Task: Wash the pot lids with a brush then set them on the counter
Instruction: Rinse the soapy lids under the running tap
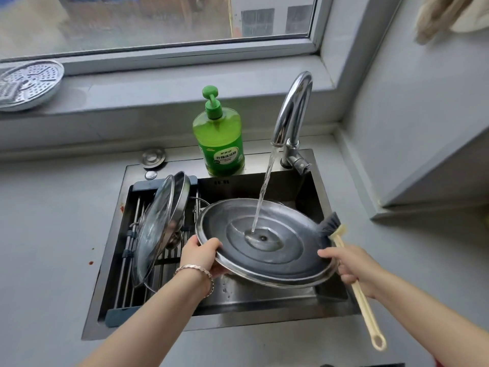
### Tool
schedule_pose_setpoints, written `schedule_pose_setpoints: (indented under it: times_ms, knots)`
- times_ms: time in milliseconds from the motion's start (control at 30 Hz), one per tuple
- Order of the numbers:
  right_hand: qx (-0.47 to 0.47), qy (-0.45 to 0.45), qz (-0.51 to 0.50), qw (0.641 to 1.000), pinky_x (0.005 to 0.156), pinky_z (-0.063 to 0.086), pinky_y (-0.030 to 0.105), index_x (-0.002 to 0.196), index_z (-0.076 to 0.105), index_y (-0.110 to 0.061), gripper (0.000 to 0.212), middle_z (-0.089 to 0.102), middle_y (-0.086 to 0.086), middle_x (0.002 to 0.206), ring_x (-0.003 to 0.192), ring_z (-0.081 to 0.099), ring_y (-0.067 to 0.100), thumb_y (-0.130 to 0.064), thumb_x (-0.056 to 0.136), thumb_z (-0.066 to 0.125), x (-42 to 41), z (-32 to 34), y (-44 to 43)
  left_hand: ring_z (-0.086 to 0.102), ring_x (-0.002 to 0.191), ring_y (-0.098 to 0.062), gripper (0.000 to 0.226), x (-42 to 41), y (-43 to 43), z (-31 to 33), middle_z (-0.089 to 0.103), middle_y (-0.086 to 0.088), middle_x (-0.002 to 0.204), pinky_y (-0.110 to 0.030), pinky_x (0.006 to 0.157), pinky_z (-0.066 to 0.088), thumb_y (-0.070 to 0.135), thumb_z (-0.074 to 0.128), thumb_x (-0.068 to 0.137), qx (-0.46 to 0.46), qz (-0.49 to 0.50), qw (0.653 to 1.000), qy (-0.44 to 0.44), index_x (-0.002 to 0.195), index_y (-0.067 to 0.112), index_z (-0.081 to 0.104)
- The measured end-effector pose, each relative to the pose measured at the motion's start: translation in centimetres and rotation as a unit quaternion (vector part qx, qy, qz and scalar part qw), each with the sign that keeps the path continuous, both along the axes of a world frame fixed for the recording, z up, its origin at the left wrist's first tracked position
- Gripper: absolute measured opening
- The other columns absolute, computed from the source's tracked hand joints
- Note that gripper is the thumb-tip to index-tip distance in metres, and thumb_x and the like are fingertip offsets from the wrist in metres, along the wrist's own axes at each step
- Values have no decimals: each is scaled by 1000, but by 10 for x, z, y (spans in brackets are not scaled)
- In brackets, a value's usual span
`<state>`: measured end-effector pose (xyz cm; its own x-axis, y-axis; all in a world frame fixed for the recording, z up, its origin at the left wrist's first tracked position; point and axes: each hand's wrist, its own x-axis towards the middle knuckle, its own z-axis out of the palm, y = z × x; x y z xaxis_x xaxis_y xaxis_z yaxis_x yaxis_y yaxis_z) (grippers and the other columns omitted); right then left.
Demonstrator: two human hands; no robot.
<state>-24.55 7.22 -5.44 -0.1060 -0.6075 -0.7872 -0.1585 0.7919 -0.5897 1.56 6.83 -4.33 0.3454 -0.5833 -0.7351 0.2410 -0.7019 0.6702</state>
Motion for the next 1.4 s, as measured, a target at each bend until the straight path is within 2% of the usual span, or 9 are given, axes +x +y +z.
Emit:
schedule_pose_setpoints:
  times_ms: [100, 200, 333, 467, 600, 800, 967, 1167, 1400]
  knots:
    - [-3, -19, -27, 999, 28, 16, 13, 78, 43, -3, 14, 26, -4, 42, 28, 22, 3, 7, 84, 51, -3, 11, -10, 56, 59, -28, 4, 1, -1, -16, 52, -16, 75, -38, 43, 55, -4, 47, 87, 50, -16, 998, 17, 91, -2, 46]
    - [-30, 18, -37, 999, 28, 14, 13, 68, 38, -8, 25, 26, -2, 48, 28, 20, 4, 10, 82, 47, -5, 27, -24, 59, 99, -36, 56, -2, 6, -25, 53, -21, 116, -48, 89, 50, 20, 56, 89, 79, -192, 971, -114, 135, -2, 32]
    - [-67, 65, -4, 996, 30, 13, 14, 62, 38, -7, 28, 28, 1, 46, 29, 20, 7, 12, 80, 46, -3, 45, -40, 0, 144, -15, 84, -23, 26, -11, 10, 4, 153, -33, 116, 8, 65, 49, 78, -116, -480, 847, -196, 146, 23, 23]
    - [-81, 94, 73, 990, 33, 17, 19, 70, 42, -2, 17, 42, 5, 31, 34, 26, 12, 7, 80, 52, 20, 59, -50, 36, 134, -12, 67, -49, 34, -8, 45, 7, 140, -25, 107, 31, 63, 47, 78, -272, -613, 671, -318, 136, 30, 42]
    - [-129, 13, 86, 988, 30, 23, 16, 107, 50, -1, 19, 68, 18, 68, 32, 28, 6, -16, 95, 49, 36, 66, -60, 53, 57, -14, 16, -55, 25, -11, 65, -6, 72, -25, 55, 39, 14, 49, 93, -303, -404, 809, -300, 96, 18, 64]
    - [-257, 211, 201, 921, 56, 37, 10, 135, 48, -30, 37, 52, -16, 70, 70, 53, 8, -28, 100, 37, 31, 25, -61, 40, 52, -17, 39, -29, -3, -6, 44, -7, 56, -24, 49, 33, 31, 46, 96, -181, -109, 968, -138, 71, 2, 53]
    - [-340, 116, 318, 878, 85, 50, 36, 122, 59, -34, 34, 70, 2, 105, 94, 64, 21, -19, 94, 50, 81, 21, -15, 32, 44, -13, 50, -23, -19, 5, 33, 0, 47, -23, 44, 25, 36, 45, 95, -145, -27, 978, -148, 52, 13, 36]
    - [-273, 169, 204, 925, 49, 32, 14, 122, 59, -35, 31, 61, -14, 73, 55, 45, 1, -23, 96, 47, 66, 5, -65, 35, 37, -9, 48, -24, -16, 20, 38, 3, 42, -18, 38, 29, 35, 48, 94, -189, -38, 974, -120, 53, 11, 40]
    - [-318, 90, 232, 915, 74, 42, 15, 122, 59, -32, 32, 66, -11, 108, 81, 57, 0, -19, 94, 51, 72, 10, -48, 31, 35, -8, 50, -20, -27, 23, 34, 4, 41, -18, 38, 27, 37, 50, 92, -209, -36, 965, -154, 50, 13, 35]
